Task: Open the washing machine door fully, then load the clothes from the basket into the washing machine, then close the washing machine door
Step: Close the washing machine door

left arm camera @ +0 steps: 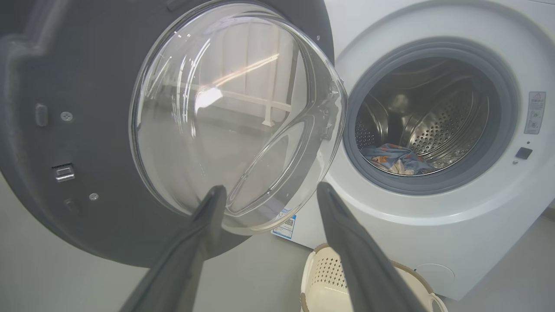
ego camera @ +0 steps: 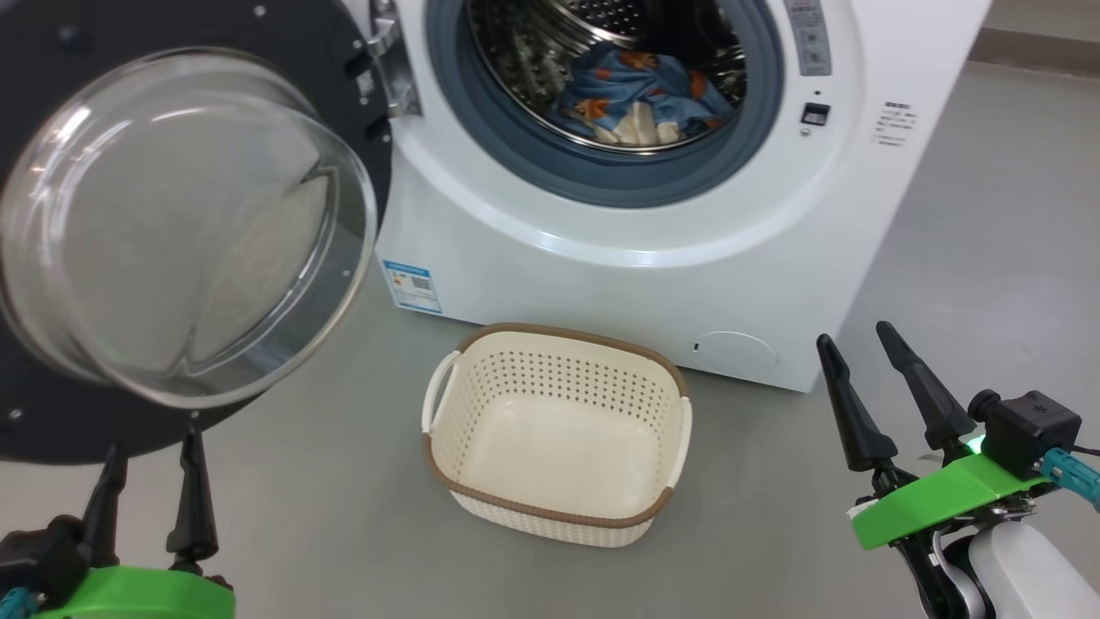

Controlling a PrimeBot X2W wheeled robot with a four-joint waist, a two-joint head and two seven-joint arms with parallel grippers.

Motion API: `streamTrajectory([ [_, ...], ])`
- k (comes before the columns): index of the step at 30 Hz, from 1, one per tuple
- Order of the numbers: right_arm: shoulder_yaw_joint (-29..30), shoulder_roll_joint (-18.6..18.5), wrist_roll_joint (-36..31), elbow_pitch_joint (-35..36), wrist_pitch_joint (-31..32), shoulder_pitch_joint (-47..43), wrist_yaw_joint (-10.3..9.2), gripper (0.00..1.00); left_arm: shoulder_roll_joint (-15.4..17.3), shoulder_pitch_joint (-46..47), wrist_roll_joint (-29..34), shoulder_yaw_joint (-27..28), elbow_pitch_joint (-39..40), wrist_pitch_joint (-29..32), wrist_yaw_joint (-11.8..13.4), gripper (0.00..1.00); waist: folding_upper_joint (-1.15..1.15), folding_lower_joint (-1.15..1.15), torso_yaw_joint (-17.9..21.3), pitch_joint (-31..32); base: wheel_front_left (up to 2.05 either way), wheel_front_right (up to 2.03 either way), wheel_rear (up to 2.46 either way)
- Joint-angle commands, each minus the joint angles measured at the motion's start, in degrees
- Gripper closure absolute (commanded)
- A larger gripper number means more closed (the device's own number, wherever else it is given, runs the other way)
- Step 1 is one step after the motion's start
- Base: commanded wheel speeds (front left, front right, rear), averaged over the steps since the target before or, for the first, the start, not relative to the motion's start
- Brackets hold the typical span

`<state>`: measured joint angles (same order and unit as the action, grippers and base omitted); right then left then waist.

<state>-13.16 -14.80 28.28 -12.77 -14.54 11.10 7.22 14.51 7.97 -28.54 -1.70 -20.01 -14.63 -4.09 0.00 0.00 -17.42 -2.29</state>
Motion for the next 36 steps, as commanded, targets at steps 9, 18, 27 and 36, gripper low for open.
streamTrajectory([
  [9,-1.59,-1.32,-0.19,0.55,-0.46,-0.06,0.26,0.00,0.89,0.67,1.05,1.45,2.19,0.08,2.01,0.00,0.00,0.00,-5.58,-0.20,0.00,0.00,0.00],
  [18,-2.25,-1.36,0.03,0.07,-0.46,0.18,0.26,0.00,1.17,0.24,1.18,1.08,2.20,0.12,2.54,0.00,0.00,0.00,-8.59,0.28,0.00,0.00,0.00],
  [27,-2.75,-1.13,0.14,-0.18,-0.46,0.23,0.26,0.00,1.43,0.02,1.16,0.83,2.49,0.06,2.82,0.00,0.00,0.00,-10.00,0.13,0.00,0.00,0.00],
  [36,-3.05,-1.33,0.24,-0.18,-0.46,0.31,0.26,0.00,1.56,0.16,1.10,0.59,2.68,0.01,3.23,0.00,0.00,0.00,-10.38,-0.05,0.00,0.00,0.00],
])
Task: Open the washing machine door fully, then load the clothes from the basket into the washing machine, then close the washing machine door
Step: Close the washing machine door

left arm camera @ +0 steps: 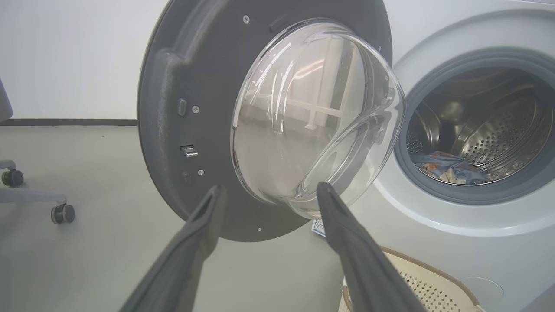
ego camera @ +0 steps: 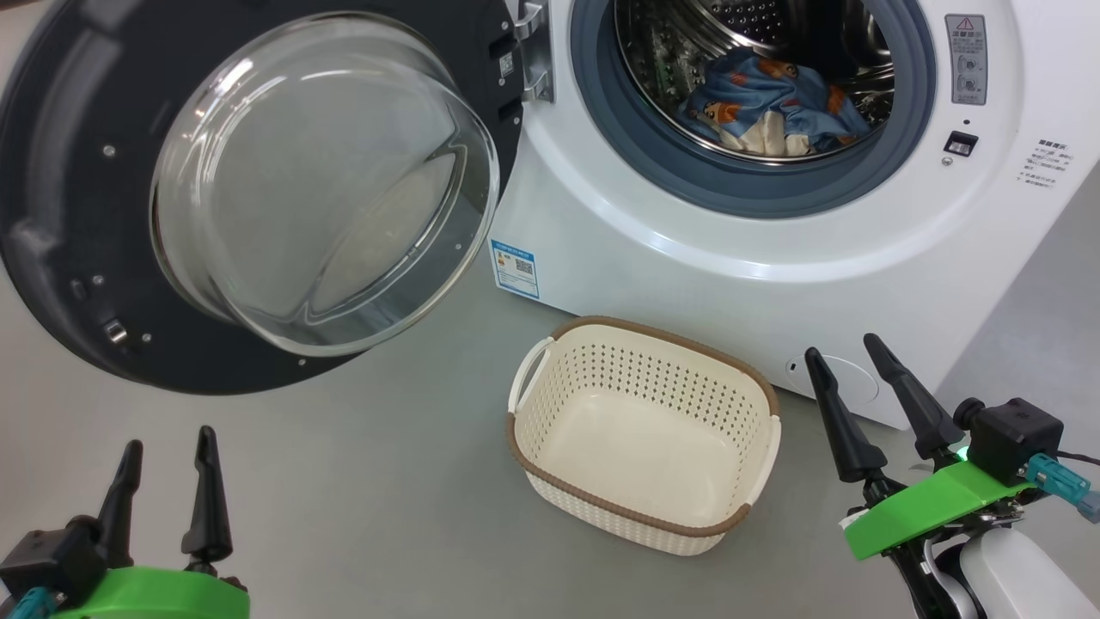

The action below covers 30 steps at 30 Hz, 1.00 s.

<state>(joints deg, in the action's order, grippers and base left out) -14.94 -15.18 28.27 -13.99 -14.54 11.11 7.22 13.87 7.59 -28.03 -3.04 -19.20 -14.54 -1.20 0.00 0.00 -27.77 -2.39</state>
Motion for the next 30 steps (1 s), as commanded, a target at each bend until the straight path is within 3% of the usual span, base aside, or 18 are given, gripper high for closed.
streamTrajectory([
  [1,-1.28,-0.96,0.28,1.02,-0.46,0.25,0.26,0.00,2.25,0.53,0.57,1.93,1.83,-0.08,0.36,0.00,0.00,0.00,-0.07,0.10,0.00,0.00,0.00],
  [11,-1.34,-1.10,0.48,1.03,-0.46,0.11,0.26,0.00,2.88,0.63,0.26,2.02,2.13,-0.09,0.60,0.00,0.00,0.00,-0.58,0.42,0.00,0.00,0.00],
  [12,-1.32,-1.15,0.49,1.07,-0.46,0.09,0.26,0.00,3.19,0.90,0.24,2.00,2.36,-0.09,0.34,0.43,0.00,0.00,-0.63,0.38,0.00,0.00,0.00],
  [13,-1.30,-1.20,0.49,1.08,-0.46,0.06,0.26,0.00,3.55,1.31,0.29,2.02,2.83,-0.09,0.15,0.76,0.00,0.00,-0.69,0.33,0.00,0.00,0.00],
  [14,-1.29,-1.25,0.49,1.09,-0.46,0.05,0.26,0.00,4.00,1.86,0.27,2.19,3.43,-0.10,-0.04,1.00,0.00,0.00,-0.73,0.26,0.00,0.00,0.00],
  [22,-1.75,-1.71,0.26,1.02,-0.46,0.67,0.26,0.00,8.96,8.85,-2.84,6.44,9.20,0.70,-2.05,1.00,0.00,0.00,-0.15,-0.83,0.00,0.00,0.00],
  [27,-1.99,-2.60,-0.07,0.62,-0.46,1.16,0.26,0.00,12.89,17.36,-10.33,11.96,11.91,3.23,-3.81,1.00,0.00,0.00,0.75,-2.22,0.00,0.00,0.00],
  [30,-2.56,-3.20,-0.29,0.48,-0.46,1.91,0.26,0.00,14.97,23.02,-17.30,15.52,8.25,5.05,-4.99,1.00,0.00,0.00,1.79,-3.28,0.00,0.00,0.00],
])
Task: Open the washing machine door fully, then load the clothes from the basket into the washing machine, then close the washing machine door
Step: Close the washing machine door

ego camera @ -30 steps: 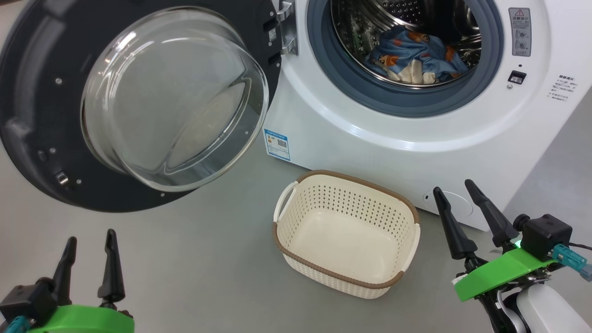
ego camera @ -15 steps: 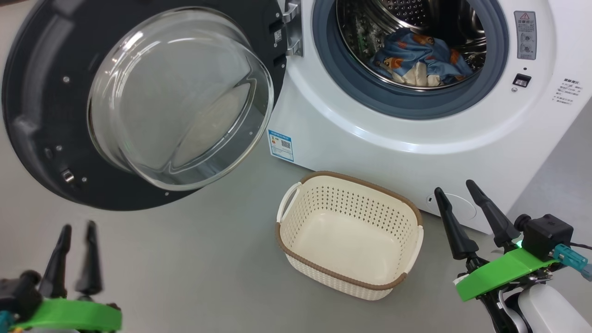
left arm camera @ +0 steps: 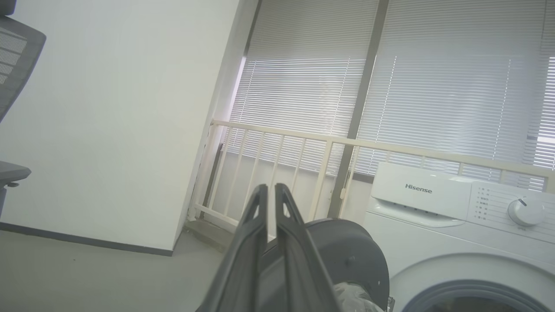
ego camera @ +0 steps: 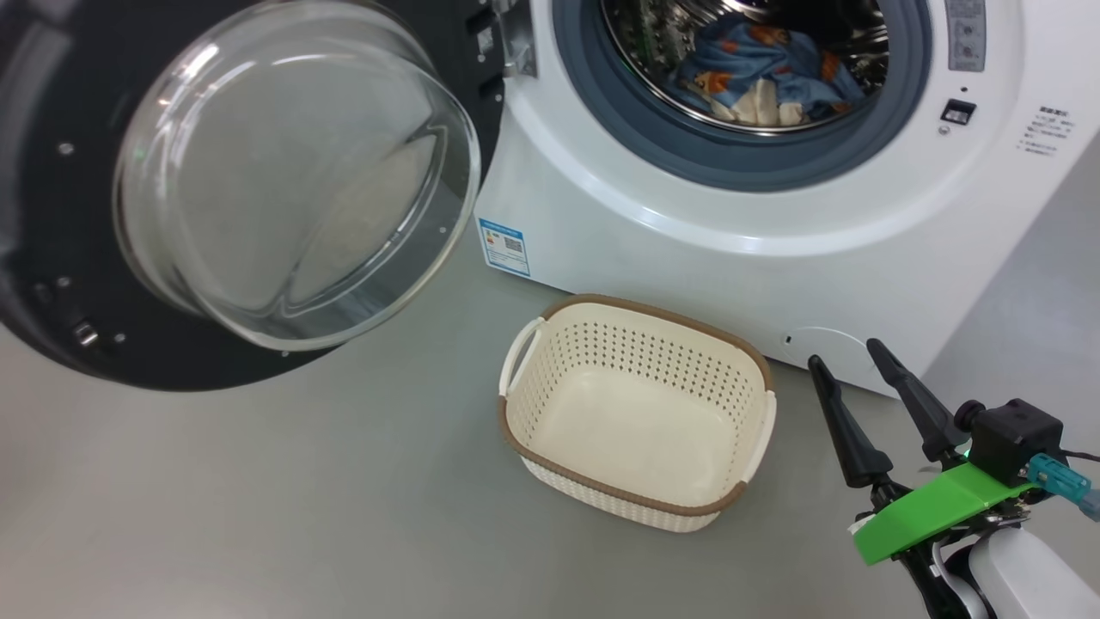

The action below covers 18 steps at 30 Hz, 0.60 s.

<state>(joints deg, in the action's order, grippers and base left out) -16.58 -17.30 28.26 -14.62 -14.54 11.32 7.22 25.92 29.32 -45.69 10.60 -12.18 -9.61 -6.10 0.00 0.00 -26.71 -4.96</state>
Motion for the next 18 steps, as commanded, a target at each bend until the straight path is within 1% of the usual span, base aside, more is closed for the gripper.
streamTrajectory([
  [1,-1.16,-1.28,-0.36,1.04,-0.46,1.97,0.26,0.00,3.46,3.21,-2.16,2.98,-0.82,0.71,-0.39,1.00,0.00,0.00,1.13,-0.97,0.00,0.00,0.00],
  [4,-2.11,-1.89,-0.70,0.88,-0.25,2.68,0.26,0.00,5.00,9.17,-11.22,6.71,-9.14,3.38,-1.04,1.00,0.00,0.00,2.60,-1.98,0.00,0.00,0.00],
  [6,-2.38,-2.35,-1.07,1.06,0.24,3.15,0.26,0.00,6.79,12.68,-16.76,9.54,-15.69,5.77,-1.21,1.00,0.00,0.00,3.79,-2.72,0.00,0.00,0.00],
  [9,-2.25,-2.86,-1.44,1.65,0.92,3.50,0.26,0.00,9.63,16.79,-23.47,13.61,-25.71,9.90,-1.28,1.00,0.00,0.00,5.74,-3.59,0.00,0.00,0.00],
  [11,-2.09,-2.99,-1.47,2.27,1.34,3.51,0.26,0.00,12.12,18.78,-26.10,15.54,-31.84,12.24,-1.31,1.00,0.00,0.00,7.09,-4.09,0.00,0.00,0.00],
  [14,-1.83,-3.29,-1.79,3.44,2.17,3.55,0.26,0.00,14.52,20.90,-29.47,18.21,-38.75,14.38,-1.34,1.00,0.00,0.00,8.92,-4.86,0.00,0.00,0.00],
  [18,-1.18,-3.83,-2.48,5.02,3.43,3.64,0.26,0.00,16.79,22.08,-32.62,20.49,-44.44,16.98,-1.36,1.00,0.00,0.00,10.96,-5.79,0.00,0.00,0.00],
])
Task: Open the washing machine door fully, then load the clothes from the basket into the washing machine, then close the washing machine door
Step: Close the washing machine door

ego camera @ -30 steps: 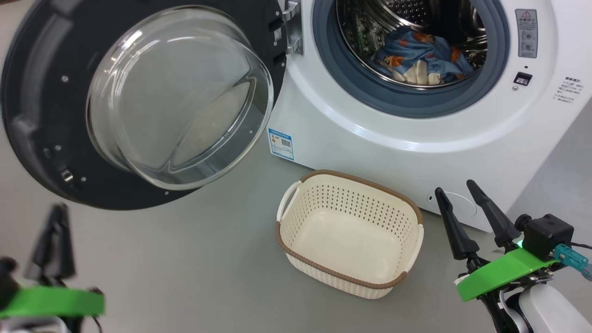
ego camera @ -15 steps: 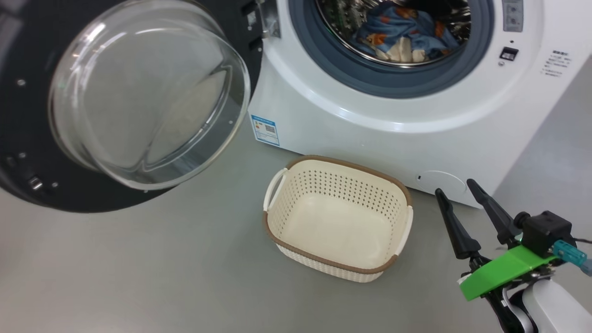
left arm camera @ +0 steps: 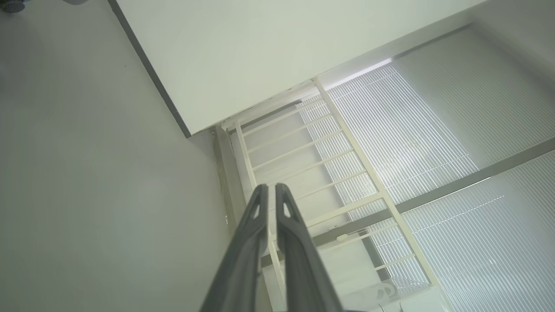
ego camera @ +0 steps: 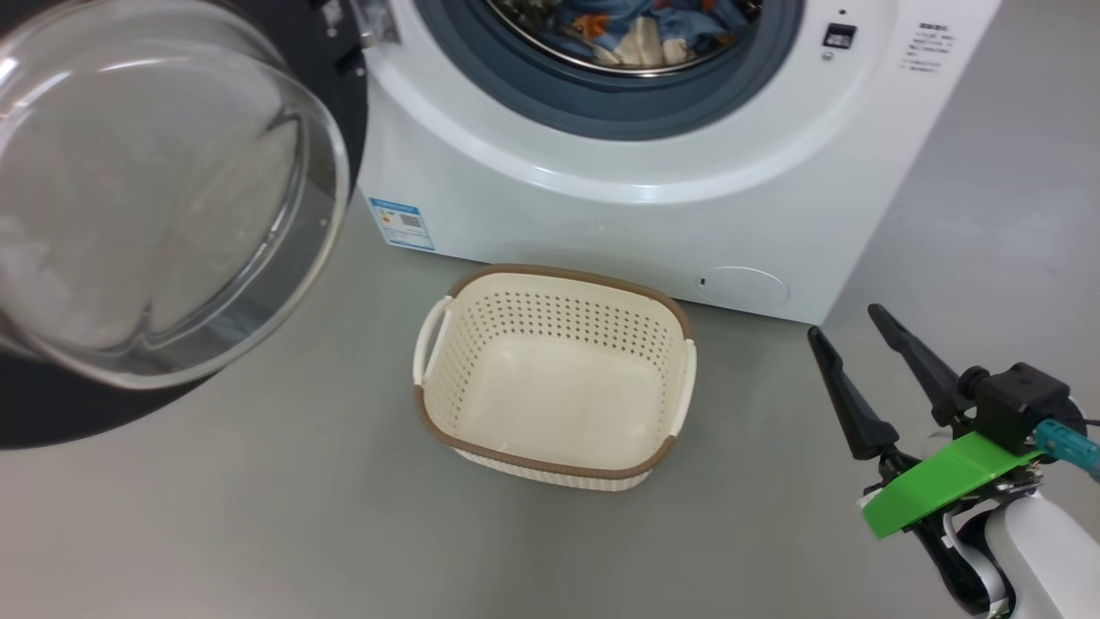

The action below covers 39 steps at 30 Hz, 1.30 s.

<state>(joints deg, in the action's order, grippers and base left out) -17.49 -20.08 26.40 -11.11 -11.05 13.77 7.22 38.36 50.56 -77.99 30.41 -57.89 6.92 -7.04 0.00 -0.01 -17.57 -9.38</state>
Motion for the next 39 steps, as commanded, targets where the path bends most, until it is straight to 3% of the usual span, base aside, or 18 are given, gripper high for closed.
streamTrajectory([
  [1,-0.06,-1.14,-0.78,1.93,0.23,1.20,0.26,0.00,4.71,0.72,-0.57,0.54,0.58,1.47,-0.43,1.00,0.00,0.01,2.26,-1.59,0.00,0.00,0.00],
  [9,1.69,-1.10,-2.25,5.06,2.18,0.79,0.26,0.00,7.47,-0.20,-2.43,0.70,-3.03,5.92,-0.44,1.00,0.00,0.01,5.34,-3.76,0.00,0.00,0.00],
  [21,3.12,-0.19,-3.40,6.98,2.94,0.08,0.26,0.00,8.31,0.45,-2.65,-1.85,-7.70,13.63,-0.45,1.00,0.00,0.01,7.13,-4.39,0.00,0.00,0.00],
  [29,3.82,0.52,-2.95,6.03,1.74,-1.79,0.26,0.00,7.30,-4.30,-1.26,-7.57,-4.62,28.35,-0.45,1.00,0.00,0.01,6.07,-1.90,0.00,0.00,0.00],
  [39,2.16,0.68,-1.03,3.61,-0.04,-2.32,0.26,0.00,4.62,-12.72,-5.26,-10.51,7.77,44.49,-0.45,1.00,0.00,0.01,3.99,1.86,0.00,0.00,0.00],
])
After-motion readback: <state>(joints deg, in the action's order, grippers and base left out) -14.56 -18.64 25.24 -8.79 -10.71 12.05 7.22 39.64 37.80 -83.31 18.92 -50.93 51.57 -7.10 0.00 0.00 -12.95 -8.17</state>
